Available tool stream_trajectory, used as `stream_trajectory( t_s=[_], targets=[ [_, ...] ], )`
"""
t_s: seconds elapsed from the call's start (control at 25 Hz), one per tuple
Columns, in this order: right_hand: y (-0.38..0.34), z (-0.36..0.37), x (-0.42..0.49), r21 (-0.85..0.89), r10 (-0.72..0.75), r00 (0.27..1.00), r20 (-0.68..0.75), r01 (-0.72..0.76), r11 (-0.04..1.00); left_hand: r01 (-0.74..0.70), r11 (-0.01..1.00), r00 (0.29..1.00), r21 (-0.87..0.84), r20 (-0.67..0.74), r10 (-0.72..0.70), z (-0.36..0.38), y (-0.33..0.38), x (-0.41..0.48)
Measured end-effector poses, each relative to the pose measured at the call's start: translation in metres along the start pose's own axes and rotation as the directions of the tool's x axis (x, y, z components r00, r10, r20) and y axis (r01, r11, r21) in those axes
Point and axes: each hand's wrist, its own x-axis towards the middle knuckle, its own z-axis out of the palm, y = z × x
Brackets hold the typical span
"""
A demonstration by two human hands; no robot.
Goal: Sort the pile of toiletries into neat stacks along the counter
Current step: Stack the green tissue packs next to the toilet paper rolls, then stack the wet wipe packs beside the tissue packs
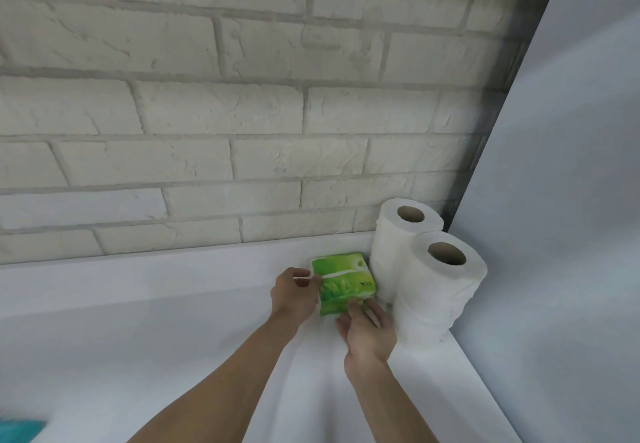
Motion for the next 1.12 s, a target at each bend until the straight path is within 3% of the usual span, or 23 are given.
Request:
stream_trajectory(
  t_s=[0.4,0.72,1.12],
  targets=[
    [-0.003,0.004,0.003,-0.003,0.045,0.999,-0.013,-0.045,0.999,0.022,0.998,0.999,-0.065,0.051,-0.019,0.0,-0.003,0.002],
    [-0.001,-0.004,-0.008,-0.069,0.053,0.998,0.041,-0.05,0.996,-0.024,1.0,0.995,0.004,0.097,0.024,-0.028,-0.005,-0.021],
    [0.013,-0.004,-0.09,-0.261,0.039,0.968,0.248,0.028,0.965,-0.174,0.985,0.985,0.001,0.008,0.174,-0.118,-0.015,-0.082]
  ],
)
